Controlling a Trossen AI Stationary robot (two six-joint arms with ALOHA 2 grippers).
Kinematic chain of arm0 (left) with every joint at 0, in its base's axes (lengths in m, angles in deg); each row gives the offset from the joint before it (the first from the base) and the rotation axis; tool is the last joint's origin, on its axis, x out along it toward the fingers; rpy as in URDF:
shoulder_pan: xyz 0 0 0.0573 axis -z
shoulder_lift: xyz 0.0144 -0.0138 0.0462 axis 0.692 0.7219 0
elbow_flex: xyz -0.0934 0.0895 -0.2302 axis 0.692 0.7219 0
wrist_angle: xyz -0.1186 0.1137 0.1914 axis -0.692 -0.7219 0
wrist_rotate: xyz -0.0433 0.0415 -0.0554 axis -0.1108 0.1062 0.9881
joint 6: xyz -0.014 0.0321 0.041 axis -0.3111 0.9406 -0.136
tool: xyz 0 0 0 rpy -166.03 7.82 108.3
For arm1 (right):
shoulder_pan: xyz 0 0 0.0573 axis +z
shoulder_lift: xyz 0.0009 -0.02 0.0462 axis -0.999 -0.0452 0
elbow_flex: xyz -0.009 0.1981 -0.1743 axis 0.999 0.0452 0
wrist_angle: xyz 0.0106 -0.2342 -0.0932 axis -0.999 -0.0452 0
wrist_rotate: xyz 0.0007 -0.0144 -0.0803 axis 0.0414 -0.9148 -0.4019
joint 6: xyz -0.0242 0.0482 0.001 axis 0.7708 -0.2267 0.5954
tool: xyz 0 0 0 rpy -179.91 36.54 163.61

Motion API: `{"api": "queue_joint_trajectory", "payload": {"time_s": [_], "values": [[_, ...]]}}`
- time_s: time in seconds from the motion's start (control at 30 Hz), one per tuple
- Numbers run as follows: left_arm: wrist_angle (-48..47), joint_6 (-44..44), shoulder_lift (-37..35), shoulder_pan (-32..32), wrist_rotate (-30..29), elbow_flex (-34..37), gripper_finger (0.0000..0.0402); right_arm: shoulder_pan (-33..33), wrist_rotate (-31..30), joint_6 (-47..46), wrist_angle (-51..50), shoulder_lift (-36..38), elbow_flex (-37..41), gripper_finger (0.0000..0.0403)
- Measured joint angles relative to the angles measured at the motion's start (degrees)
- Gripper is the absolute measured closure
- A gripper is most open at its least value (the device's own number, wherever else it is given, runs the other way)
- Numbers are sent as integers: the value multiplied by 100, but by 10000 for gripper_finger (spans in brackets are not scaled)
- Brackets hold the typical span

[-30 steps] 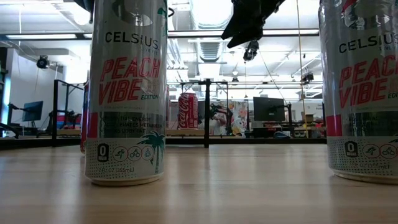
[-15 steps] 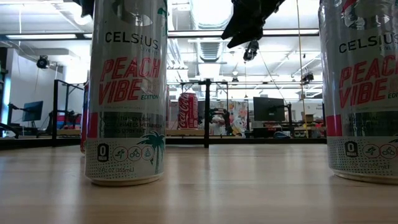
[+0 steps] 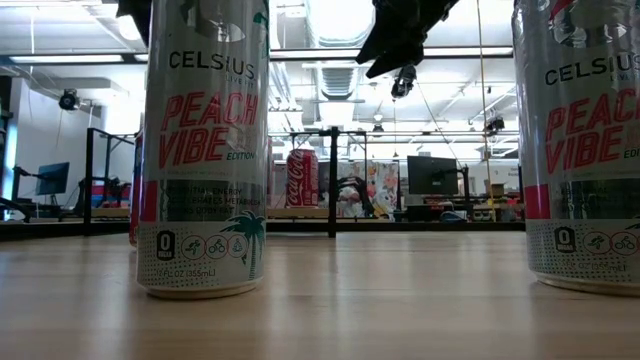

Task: Place canned beverage on shelf
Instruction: Put the red black soda can on the shelf aligned with the other red black soda can

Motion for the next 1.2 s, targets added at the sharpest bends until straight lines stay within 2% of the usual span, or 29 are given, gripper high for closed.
{"api": "queue_joint_trajectory", "payload": {"time_s": [0.4, 0.67, 0.77, 0.97, 1.2], "values": [[-572, -344, -504, 2, -143, 7, 402, 1, 2, -3, 2, 0, 0, 74], [-529, 220, -1016, 2, -139, 7, 402, 24, 2, -156, 85, -26, 0, 74], [-334, 769, -1212, 1, 287, 15, 402, 45, 6, -161, 200, -74, 2, 74], [284, 2024, -1398, 2, 1907, 24, 402, 61, 26, -215, 676, -249, 2, 74], [548, 2129, -1113, -66, 1998, 32, 402, 74, 66, -352, 954, -410, 2, 74]]}}
